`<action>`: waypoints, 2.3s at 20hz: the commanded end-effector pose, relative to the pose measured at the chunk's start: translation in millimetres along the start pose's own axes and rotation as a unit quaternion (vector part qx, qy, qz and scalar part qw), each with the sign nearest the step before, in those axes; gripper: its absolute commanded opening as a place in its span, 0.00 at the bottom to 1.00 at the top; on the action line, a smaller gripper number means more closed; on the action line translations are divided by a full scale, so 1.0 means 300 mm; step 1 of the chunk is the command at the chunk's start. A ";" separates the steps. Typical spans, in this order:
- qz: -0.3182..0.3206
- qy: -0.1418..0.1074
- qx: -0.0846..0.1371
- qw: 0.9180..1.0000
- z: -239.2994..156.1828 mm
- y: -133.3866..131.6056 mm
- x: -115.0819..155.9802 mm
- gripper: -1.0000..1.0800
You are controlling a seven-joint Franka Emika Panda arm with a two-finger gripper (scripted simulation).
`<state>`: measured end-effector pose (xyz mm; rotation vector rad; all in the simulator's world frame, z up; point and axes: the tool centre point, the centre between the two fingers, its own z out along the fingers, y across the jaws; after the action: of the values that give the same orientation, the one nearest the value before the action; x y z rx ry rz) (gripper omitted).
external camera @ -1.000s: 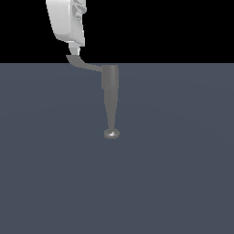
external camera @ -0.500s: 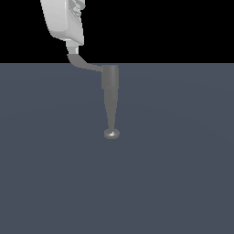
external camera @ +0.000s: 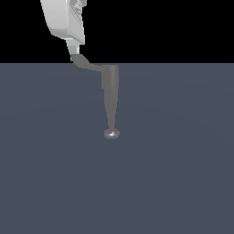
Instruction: Turn on the faucet by rotating a designated handle.
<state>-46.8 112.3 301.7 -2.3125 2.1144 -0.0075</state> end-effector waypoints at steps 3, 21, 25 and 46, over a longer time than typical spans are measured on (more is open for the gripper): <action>0.004 0.001 -0.002 1.000 0.002 0.045 0.056 0.00; 0.000 0.001 -0.002 1.000 -0.001 0.166 0.204 0.00; 0.001 0.001 -0.003 1.000 0.001 0.166 0.289 0.00; -0.007 0.001 -0.003 1.000 0.001 0.087 0.489 0.00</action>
<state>-65.2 -27.0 301.7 -2.3446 2.0894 0.0013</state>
